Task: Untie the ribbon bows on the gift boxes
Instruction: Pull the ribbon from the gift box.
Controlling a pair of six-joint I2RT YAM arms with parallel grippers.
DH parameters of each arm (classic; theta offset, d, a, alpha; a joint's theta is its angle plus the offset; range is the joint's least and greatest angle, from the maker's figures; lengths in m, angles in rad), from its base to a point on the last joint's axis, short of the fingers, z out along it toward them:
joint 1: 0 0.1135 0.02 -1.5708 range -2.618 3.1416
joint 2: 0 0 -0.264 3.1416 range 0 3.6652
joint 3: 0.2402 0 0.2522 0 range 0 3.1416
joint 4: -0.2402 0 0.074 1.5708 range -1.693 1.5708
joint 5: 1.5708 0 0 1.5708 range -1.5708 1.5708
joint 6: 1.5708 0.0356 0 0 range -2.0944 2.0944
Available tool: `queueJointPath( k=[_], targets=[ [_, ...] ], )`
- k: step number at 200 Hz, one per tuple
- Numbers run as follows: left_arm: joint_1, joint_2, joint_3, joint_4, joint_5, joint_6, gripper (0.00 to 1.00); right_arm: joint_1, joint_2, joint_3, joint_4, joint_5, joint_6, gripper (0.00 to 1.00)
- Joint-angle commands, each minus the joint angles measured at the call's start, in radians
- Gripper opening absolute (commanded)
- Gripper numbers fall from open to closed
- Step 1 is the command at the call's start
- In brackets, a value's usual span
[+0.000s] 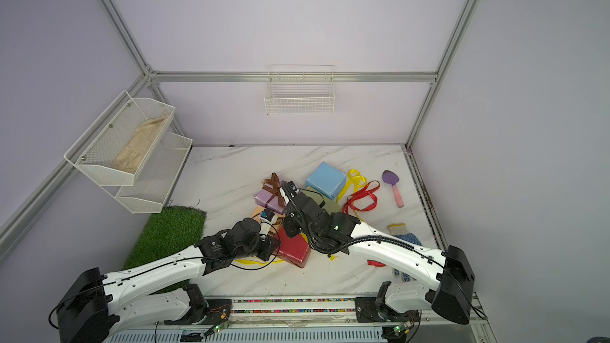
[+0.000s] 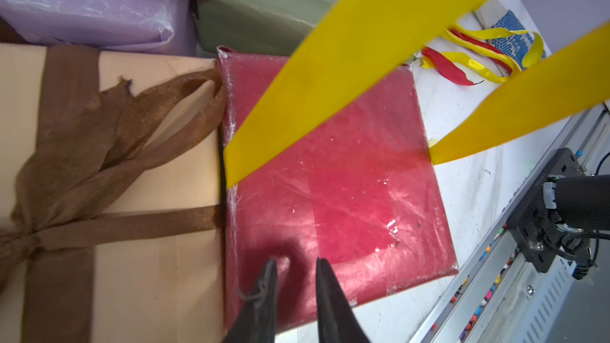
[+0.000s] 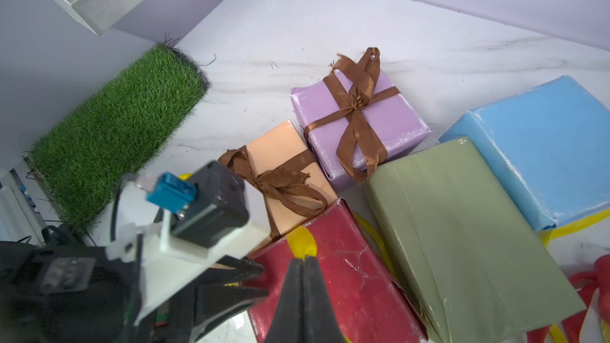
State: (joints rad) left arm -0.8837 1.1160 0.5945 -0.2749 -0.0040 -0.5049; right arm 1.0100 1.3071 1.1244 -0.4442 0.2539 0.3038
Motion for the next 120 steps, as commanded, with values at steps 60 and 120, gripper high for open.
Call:
queueJointPath(
  k=[60,120],
  targets=[
    [-0.064,0.117,0.068,0.042,-0.105,-0.023,0.12,-0.026,-0.028,0.167,-0.064,0.067,-0.131,0.00],
    [-0.074,0.137,0.082,0.054,-0.120,-0.020,0.10,-0.101,0.029,0.471,-0.113,0.070,-0.282,0.00]
  ],
)
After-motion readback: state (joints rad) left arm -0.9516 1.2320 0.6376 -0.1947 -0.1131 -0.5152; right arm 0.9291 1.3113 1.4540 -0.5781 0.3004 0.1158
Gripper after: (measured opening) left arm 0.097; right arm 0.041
